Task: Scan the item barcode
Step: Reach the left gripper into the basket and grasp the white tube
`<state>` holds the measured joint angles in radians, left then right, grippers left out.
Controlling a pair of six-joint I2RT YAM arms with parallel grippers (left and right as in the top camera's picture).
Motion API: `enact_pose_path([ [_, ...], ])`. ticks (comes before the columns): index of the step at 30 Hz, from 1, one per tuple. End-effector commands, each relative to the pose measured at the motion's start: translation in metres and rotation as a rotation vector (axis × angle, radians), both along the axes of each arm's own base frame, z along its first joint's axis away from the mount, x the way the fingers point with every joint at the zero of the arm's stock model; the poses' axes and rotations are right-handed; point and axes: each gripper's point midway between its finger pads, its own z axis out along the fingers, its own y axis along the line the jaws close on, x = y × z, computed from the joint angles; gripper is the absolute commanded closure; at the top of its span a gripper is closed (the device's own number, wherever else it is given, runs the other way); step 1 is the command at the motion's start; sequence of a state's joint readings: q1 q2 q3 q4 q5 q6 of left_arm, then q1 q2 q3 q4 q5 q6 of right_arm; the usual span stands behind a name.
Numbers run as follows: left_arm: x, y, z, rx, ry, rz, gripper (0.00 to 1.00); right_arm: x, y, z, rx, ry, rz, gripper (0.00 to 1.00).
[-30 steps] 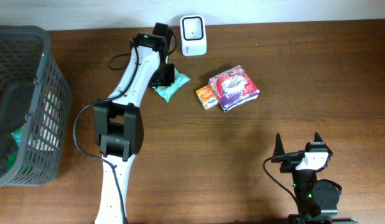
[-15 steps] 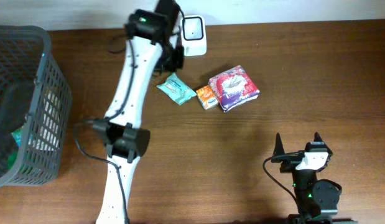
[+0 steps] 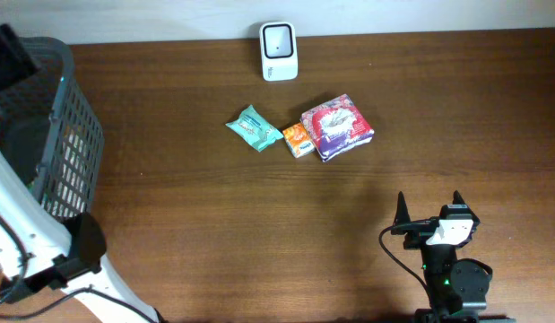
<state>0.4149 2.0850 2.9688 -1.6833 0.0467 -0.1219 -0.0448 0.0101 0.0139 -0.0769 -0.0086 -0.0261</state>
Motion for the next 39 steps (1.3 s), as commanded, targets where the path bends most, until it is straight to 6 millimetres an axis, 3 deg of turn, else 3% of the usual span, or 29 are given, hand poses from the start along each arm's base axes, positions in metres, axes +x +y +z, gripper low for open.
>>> enact_pose_path([
  [1,-0.015,0.04,-0.046,-0.013,0.174,0.05,0.2,0.0,0.002,-0.003,0.009,0.003,0.008,0.01],
  [5,-0.032,0.097,-0.132,-0.096,0.376,0.111,0.14,0.0,0.002,-0.003,0.009,0.003,0.008,0.01],
  [7,-0.034,0.096,-0.178,-0.17,0.426,-0.04,0.12,0.0,0.002,-0.003,0.009,0.003,0.008,0.01],
  [10,-0.044,0.096,-0.233,-0.221,0.511,-0.082,0.14,0.0,0.002,-0.003,0.009,0.003,0.008,0.01],
  [12,-0.05,0.091,-0.265,-0.238,0.555,-0.124,0.09,0.0,0.002,-0.003,0.009,0.003,0.007,0.02],
  [15,-0.054,0.085,-0.305,-0.257,0.581,-0.141,0.11,0.0,0.002,-0.003,0.009,0.003,0.008,0.01],
  [18,-0.042,0.065,-0.32,-0.298,0.499,-0.294,0.1,0.0,0.002,-0.003,0.009,0.003,0.008,0.01],
  [22,-0.034,0.074,-0.333,-0.248,0.47,-0.301,0.12,0.0,0.002,-0.003,0.009,0.003,0.007,0.01],
  [25,-0.026,0.08,-0.337,-0.226,0.45,-0.298,0.3,0.0,0.002,-0.003,0.009,0.003,0.007,0.01],
  [29,-0.036,0.085,-0.368,-0.245,0.538,-0.264,0.35,0.0,0.002,-0.003,0.009,0.003,0.007,0.01],
  [32,-0.039,0.089,-0.372,-0.232,0.562,-0.252,0.4,0.0,0.002,-0.003,0.009,0.003,0.007,0.01],
  [34,-0.048,0.104,-0.374,-0.185,0.622,-0.165,0.63,0.0,0.002,-0.003,0.009,0.003,0.008,0.01],
  [35,-0.055,0.112,-0.374,-0.159,0.656,-0.105,0.69,0.0,0.002,-0.003,0.009,0.003,0.008,0.01],
  [36,-0.065,0.132,-0.368,-0.112,0.703,0.066,0.82,0.0,0.002,-0.003,0.009,0.003,0.008,0.01],
  [39,-0.051,0.138,-0.327,-0.138,0.642,0.135,1.0,0.0,0.002,-0.003,0.009,0.003,0.007,0.01],
])
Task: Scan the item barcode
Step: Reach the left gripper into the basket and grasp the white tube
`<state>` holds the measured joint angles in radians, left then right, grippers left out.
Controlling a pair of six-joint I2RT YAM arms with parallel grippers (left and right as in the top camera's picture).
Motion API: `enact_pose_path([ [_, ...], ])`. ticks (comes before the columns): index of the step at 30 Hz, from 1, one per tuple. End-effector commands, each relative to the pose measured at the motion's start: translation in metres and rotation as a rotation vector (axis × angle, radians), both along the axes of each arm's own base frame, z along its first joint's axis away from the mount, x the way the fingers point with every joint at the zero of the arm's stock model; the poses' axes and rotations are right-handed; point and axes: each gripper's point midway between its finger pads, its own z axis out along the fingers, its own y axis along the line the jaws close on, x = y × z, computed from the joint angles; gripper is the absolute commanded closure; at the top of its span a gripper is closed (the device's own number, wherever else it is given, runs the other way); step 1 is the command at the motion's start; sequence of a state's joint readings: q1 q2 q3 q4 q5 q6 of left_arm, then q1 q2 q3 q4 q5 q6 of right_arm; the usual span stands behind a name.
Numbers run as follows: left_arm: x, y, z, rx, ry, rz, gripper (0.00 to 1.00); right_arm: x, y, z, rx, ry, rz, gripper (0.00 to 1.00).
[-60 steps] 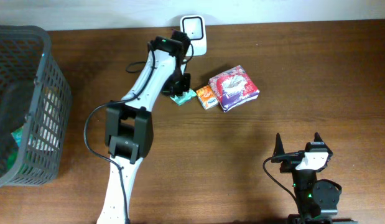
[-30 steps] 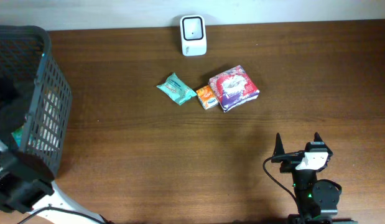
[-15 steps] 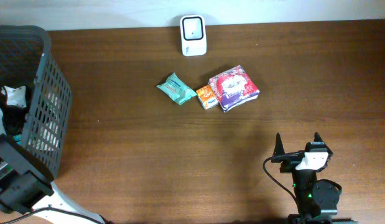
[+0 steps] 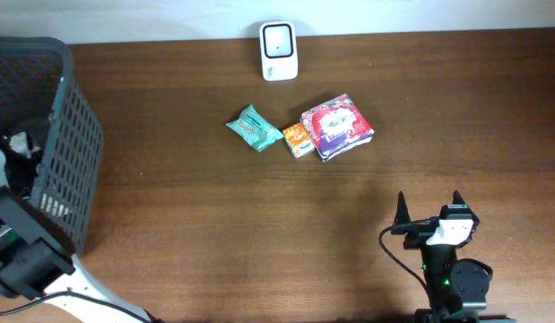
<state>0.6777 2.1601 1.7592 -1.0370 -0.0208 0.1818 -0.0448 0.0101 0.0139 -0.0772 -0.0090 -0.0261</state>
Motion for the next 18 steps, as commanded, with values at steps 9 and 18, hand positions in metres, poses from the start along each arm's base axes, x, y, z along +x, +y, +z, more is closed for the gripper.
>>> enact_pose_path([
  [9,0.063,-0.033,0.303,-0.115,-0.714,0.197,1.0,0.0,0.002,-0.003,0.009,0.003,0.007,0.01],
  [18,0.053,-0.238,0.413,-0.458,-0.967,-0.336,1.0,0.0,0.002,-0.003,0.009,0.003,0.007,0.01],
])
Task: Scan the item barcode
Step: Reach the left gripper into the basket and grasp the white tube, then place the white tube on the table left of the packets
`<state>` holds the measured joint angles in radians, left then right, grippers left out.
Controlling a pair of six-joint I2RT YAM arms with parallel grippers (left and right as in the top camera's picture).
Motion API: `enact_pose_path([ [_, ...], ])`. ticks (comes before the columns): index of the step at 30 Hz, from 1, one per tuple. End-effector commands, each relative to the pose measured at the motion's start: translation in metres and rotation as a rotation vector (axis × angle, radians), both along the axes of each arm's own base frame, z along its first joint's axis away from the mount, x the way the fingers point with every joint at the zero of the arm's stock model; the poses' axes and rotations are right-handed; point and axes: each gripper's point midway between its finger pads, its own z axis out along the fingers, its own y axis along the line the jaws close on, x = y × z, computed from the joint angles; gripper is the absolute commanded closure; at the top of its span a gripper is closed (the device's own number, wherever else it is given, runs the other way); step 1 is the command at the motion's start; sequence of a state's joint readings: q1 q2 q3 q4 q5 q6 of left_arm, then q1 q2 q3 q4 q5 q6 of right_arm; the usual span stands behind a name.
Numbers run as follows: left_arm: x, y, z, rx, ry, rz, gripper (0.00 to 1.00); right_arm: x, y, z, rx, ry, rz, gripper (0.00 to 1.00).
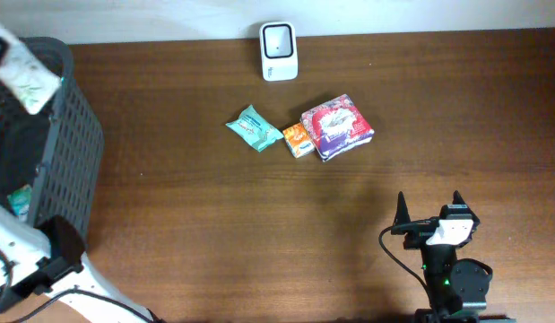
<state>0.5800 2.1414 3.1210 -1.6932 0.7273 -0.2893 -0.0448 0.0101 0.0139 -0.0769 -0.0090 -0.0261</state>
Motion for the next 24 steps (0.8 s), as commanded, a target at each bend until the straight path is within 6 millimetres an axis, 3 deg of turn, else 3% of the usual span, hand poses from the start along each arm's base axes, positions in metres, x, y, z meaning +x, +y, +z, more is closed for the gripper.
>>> enact_pose_path([
  [1,0.007,-0.104,0.016,0.09,-0.083,-0.307,1.0,0.0,0.002,-0.003,0.009,0.003,0.007,0.01],
  [3,0.021,-0.147,-0.01,0.191,0.014,-0.341,1.0,0.0,0.002,-0.003,0.009,0.003,0.007,0.01],
  [4,0.028,-0.173,-0.036,0.27,0.105,-0.357,1.0,0.0,0.002,-0.003,0.009,0.003,0.007,0.02],
  [6,0.032,-0.199,-0.077,0.365,0.247,-0.385,1.0,0.0,0.002,-0.003,0.009,0.003,0.007,0.01],
  [8,0.026,-0.222,-0.143,0.477,0.47,-0.441,1.0,0.0,0.002,-0.003,0.009,0.003,0.007,0.01],
  [10,0.025,-0.223,-0.192,0.595,0.606,-0.442,1.0,0.0,0.002,-0.003,0.009,0.003,0.007,0.02],
  [12,0.051,-0.202,-0.246,0.782,0.654,-0.342,1.0,0.0,0.002,-0.003,0.009,0.003,0.007,0.01],
  [15,0.069,-0.205,-0.294,0.78,0.632,-0.331,1.0,0.0,0.002,-0.003,0.009,0.003,0.007,0.01],
  [18,0.062,-0.217,-0.348,0.725,0.656,-0.387,1.0,0.0,0.002,-0.003,0.009,0.003,0.007,0.01],
  [24,0.05,-0.23,-0.405,0.647,0.649,-0.442,1.0,0.0,0.002,-0.003,0.009,0.003,0.007,0.01],
])
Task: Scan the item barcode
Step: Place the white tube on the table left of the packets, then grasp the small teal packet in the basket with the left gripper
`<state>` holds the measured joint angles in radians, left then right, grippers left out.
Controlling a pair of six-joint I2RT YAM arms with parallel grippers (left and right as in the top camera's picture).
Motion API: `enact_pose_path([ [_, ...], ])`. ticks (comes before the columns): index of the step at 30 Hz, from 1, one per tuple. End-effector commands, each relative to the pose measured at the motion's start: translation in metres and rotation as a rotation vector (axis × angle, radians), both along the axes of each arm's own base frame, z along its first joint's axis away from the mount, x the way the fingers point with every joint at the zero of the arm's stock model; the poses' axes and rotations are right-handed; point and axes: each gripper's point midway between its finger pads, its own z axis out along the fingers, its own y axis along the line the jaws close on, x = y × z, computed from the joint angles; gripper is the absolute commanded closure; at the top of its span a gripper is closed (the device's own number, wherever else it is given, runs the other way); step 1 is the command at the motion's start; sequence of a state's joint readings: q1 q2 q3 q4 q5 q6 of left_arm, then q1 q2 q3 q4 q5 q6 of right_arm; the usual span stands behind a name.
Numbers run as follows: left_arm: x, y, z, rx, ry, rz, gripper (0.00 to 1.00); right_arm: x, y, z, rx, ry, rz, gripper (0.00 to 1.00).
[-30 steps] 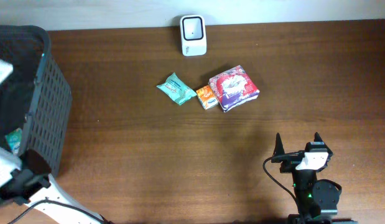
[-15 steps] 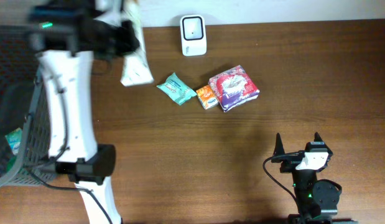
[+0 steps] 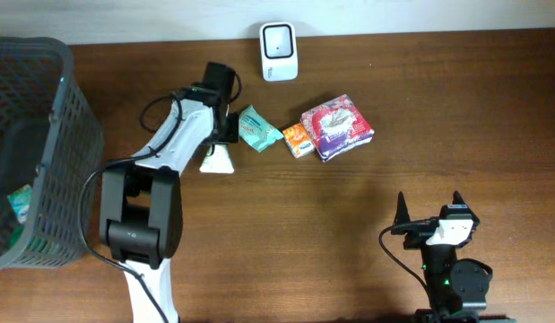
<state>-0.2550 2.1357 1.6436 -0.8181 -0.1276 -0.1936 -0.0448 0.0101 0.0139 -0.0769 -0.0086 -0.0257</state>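
Observation:
A white scanner (image 3: pixel 278 50) stands at the table's far edge. My left gripper (image 3: pixel 221 145) reaches over the table's middle, below and to the left of the scanner. It is shut on a white packet (image 3: pixel 217 161) that hangs just left of a teal packet (image 3: pixel 253 127). An orange packet (image 3: pixel 298 140) and a purple-and-red bag (image 3: pixel 337 127) lie to the right of the teal one. My right gripper (image 3: pixel 429 208) rests near the front right, open and holding nothing. No barcode can be made out on the white packet.
A dark mesh basket (image 3: pixel 75 135) stands at the left edge, with a green-and-white packet (image 3: pixel 17 202) inside. The left arm's base (image 3: pixel 138 229) sits just right of the basket. The brown table (image 3: pixel 438 99) stretches to the right.
My left gripper was holding the white packet above the basket's far rim. It now holds it over the table beside the teal packet. The right arm has not moved.
The left arm first reached over the basket, then sat down inside it by a white item. Then the white packet was up at the basket's far rim, and now it is over the table near the scanner. The right arm stayed still.

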Motion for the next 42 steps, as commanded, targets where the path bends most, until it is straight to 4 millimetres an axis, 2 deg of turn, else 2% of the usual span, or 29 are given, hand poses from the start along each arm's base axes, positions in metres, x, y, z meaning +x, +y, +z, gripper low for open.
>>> enact_pose_path([
  [1,-0.015,-0.016,-0.006,-0.096,0.041,-0.04,1.0,0.0,0.002,-0.003,0.008,0.003,0.008,0.01],
  [4,-0.021,-0.041,-0.004,-0.241,0.074,-0.079,0.97,0.0,0.002,-0.003,0.008,0.003,0.007,0.01],
  [7,-0.03,-0.069,0.0,-0.355,0.106,-0.128,0.83,0.0,0.002,-0.003,0.008,0.003,0.008,0.01],
  [8,-0.03,-0.071,0.001,-0.354,0.103,-0.133,0.66,0.0,0.002,-0.003,0.008,0.003,0.008,0.01],
  [10,-0.023,-0.07,0.012,-0.357,0.08,-0.131,0.61,0.0,0.002,-0.003,0.008,0.003,0.007,0.01],
  [11,-0.019,-0.066,0.023,-0.359,0.066,-0.124,0.49,0.0,0.002,-0.003,0.008,0.003,0.008,0.01],
  [13,-0.009,-0.054,0.064,-0.342,0.013,-0.104,0.39,0.0,0.002,-0.003,0.008,0.003,0.008,0.01],
  [14,-0.005,-0.047,0.088,-0.332,-0.019,-0.092,0.22,0.0,0.002,-0.003,0.008,0.003,0.008,0.01],
  [15,-0.003,-0.04,0.114,-0.328,-0.057,-0.083,0.01,0.0,0.002,-0.003,0.008,0.003,0.008,0.01],
  [16,-0.002,-0.033,0.135,-0.328,-0.094,-0.075,0.01,0.0,0.002,-0.003,0.008,0.003,0.007,0.01],
  [17,-0.003,-0.021,0.175,-0.337,-0.162,-0.058,0.01,0.0,0.002,-0.003,0.008,0.003,0.008,0.01],
  [18,-0.004,-0.012,0.198,-0.342,-0.204,-0.046,0.01,0.0,0.002,-0.003,0.008,0.003,0.007,0.01],
  [19,-0.01,0.003,0.231,-0.347,-0.271,-0.027,0.01,0.0,0.002,-0.003,0.008,0.003,0.007,0.01],
  [21,-0.035,0.042,0.3,-0.341,-0.44,0.031,0.01,0.0,0.002,-0.003,0.008,0.003,0.008,0.01],
  [22,-0.044,0.062,0.318,-0.31,-0.493,0.072,0.01,0.0,0.002,-0.003,0.008,0.003,0.007,0.01],
  [24,-0.07,0.124,0.356,-0.192,-0.622,0.226,0.01,0.0,0.002,-0.003,0.008,0.003,0.008,0.01],
  [25,-0.083,0.157,0.37,-0.155,-0.674,0.308,0.01,0.0,0.002,-0.003,0.008,0.003,0.008,0.01],
  [26,-0.095,0.189,0.376,-0.125,-0.698,0.392,0.01,0.0,0.002,-0.003,0.008,0.003,0.008,0.02],
  [28,-0.117,0.256,0.372,-0.072,-0.7,0.593,0.01,0.0,0.002,-0.003,0.008,0.003,0.008,0.01],
  [29,-0.13,0.29,0.362,-0.073,-0.682,0.732,0.01,0.0,0.002,-0.003,0.008,0.003,0.008,0.01],
  [30,-0.141,0.318,0.346,-0.072,-0.639,0.837,0.01,0.0,0.002,-0.003,0.008,0.003,0.007,0.01],
  [31,-0.147,0.335,0.331,-0.068,-0.594,0.887,0.01,0.0,0.002,-0.003,0.008,0.003,0.008,0.01],
  [34,-0.147,0.371,0.273,-0.027,-0.407,0.951,0.01,0.0,0.002,-0.003,0.008,0.003,0.007,0.01],
  [37,-0.17,0.412,0.199,0.182,-0.099,1.06,0.04,0.0,0.002,-0.003,0.008,0.003,0.007,0.01],
  [39,-0.175,0.42,0.158,0.213,0.056,1.063,0.04,0.0,0.002,-0.003,0.008,0.003,0.008,0.01],
  [41,-0.172,0.423,0.129,0.199,0.134,1.054,0.04,0.0,0.002,-0.003,0.008,0.003,0.008,0.01],
  [42,-0.171,0.424,0.121,0.196,0.15,1.052,0.05,0.0,0.002,-0.003,0.008,0.003,0.007,0.01],
])
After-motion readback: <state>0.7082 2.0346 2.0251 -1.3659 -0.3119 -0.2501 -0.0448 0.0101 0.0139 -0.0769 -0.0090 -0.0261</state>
